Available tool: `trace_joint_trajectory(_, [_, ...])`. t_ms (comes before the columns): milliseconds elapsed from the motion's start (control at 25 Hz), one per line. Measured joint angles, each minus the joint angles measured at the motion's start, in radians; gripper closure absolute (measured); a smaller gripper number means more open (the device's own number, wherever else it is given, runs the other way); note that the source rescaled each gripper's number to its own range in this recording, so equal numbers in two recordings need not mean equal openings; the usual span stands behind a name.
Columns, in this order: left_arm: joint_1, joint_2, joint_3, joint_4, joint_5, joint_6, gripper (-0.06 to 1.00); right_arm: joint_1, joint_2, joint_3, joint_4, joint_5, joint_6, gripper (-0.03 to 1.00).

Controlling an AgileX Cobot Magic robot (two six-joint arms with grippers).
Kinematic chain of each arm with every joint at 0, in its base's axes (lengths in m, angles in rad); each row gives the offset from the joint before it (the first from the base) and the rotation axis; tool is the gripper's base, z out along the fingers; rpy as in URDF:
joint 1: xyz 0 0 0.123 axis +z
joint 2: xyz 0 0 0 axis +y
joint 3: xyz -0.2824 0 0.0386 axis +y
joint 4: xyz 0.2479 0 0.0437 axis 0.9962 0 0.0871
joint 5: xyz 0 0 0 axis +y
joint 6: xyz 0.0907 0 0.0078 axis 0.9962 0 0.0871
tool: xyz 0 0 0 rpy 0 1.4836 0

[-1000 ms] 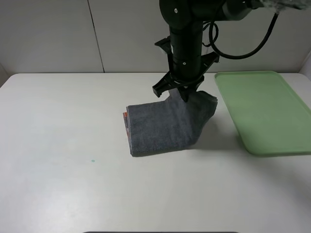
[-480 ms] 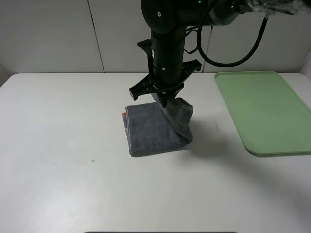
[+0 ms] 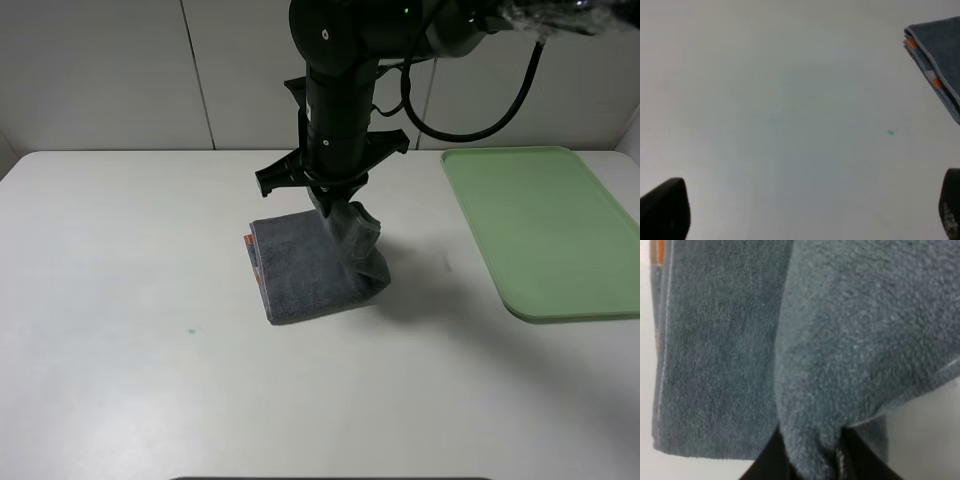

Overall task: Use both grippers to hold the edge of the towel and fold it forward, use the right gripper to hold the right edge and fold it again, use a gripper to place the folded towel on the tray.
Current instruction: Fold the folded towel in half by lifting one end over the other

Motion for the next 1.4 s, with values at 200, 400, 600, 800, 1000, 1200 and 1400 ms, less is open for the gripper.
trace_joint_trajectory(200, [0.000, 0.000, 0.000, 0.000, 0.000, 0.000, -0.06, 0.002, 0.022, 0.000, 0.021, 0.000, 0.000, 0.82])
trace_joint_trajectory(400, [0.000, 0.000, 0.000, 0.000, 0.000, 0.000, -0.06, 0.030, 0.024, 0.000, 0.018, -0.001, 0.000, 0.82])
trace_joint_trajectory(600, [0.000, 0.000, 0.000, 0.000, 0.000, 0.000, -0.06, 0.041, 0.025, 0.000, 0.019, -0.004, 0.018, 0.82])
trace_joint_trajectory(800, [0.000, 0.000, 0.000, 0.000, 0.000, 0.000, -0.06, 0.041, 0.025, 0.000, 0.018, -0.017, 0.063, 0.82])
trace_joint_trajectory(1000, [0.000, 0.000, 0.000, 0.000, 0.000, 0.000, -0.06, 0.041, 0.025, 0.000, 0.020, -0.038, 0.109, 0.82])
trace_joint_trajectory(1200, [0.000, 0.000, 0.000, 0.000, 0.000, 0.000, -0.06, 0.041, 0.025, 0.000, 0.022, -0.046, 0.121, 0.82])
trace_joint_trajectory(1400, [0.000, 0.000, 0.000, 0.000, 0.000, 0.000, -0.06, 0.041, 0.025, 0.000, 0.061, -0.074, 0.132, 0.60])
